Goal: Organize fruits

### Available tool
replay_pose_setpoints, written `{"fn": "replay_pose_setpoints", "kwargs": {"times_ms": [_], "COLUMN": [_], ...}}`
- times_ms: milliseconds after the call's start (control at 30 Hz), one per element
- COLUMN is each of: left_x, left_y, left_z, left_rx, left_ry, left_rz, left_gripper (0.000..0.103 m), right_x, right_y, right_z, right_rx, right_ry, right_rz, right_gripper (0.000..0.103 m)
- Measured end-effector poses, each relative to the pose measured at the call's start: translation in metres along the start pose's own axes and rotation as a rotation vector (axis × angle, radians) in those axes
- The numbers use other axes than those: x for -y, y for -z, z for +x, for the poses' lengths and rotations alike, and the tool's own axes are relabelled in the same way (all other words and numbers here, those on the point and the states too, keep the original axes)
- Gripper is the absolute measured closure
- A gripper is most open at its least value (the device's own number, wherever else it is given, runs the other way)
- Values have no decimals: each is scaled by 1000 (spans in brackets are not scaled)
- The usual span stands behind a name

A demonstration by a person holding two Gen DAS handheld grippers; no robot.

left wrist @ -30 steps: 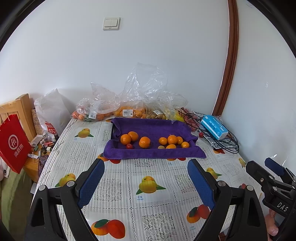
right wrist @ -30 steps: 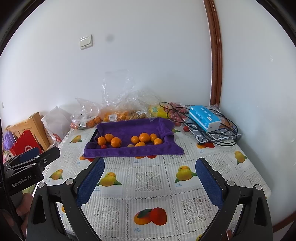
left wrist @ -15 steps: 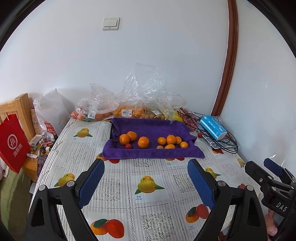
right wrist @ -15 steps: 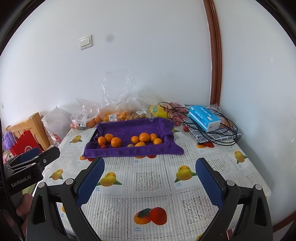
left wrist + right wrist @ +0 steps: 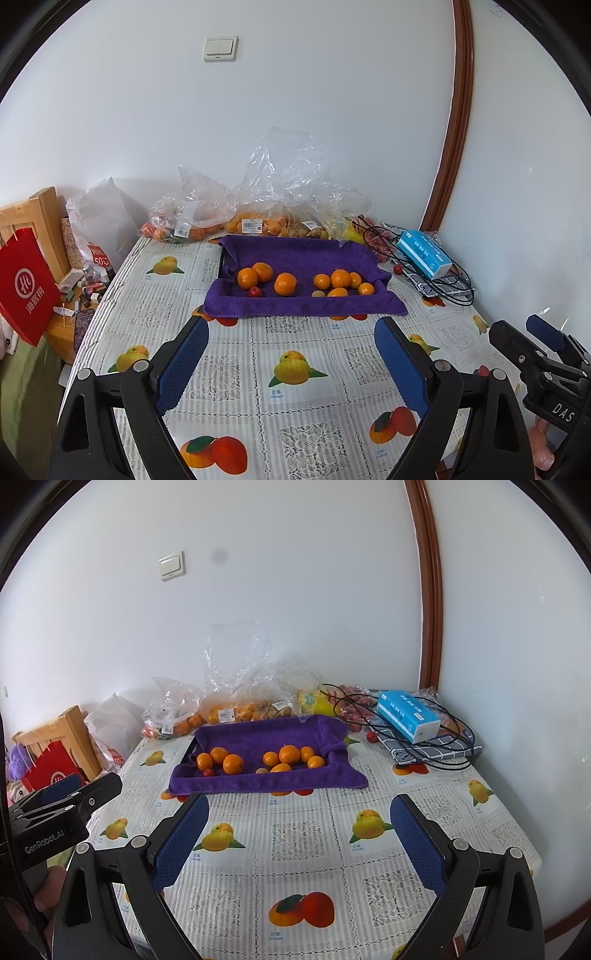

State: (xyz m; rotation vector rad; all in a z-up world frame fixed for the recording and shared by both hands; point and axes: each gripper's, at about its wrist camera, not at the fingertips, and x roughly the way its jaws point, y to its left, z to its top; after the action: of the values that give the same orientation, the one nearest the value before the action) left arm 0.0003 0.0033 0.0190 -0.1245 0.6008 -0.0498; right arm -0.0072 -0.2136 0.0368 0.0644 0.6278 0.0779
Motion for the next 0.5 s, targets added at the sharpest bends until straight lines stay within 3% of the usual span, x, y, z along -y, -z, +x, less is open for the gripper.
{"fn": "replay_pose_setpoints", "kwargs": {"times_ms": [500], "left_x": [-2], "left_y": [0], "left_z": [-2], "left_rx": [4], "left_ry": [0], "left_rz": [0], "left_gripper": [12], "right_x": [-4], "right_y": [0], "right_z": [-4], "right_rx": [8], "right_ry": [-3], "right_rz": [-5], "right_gripper": [5]}}
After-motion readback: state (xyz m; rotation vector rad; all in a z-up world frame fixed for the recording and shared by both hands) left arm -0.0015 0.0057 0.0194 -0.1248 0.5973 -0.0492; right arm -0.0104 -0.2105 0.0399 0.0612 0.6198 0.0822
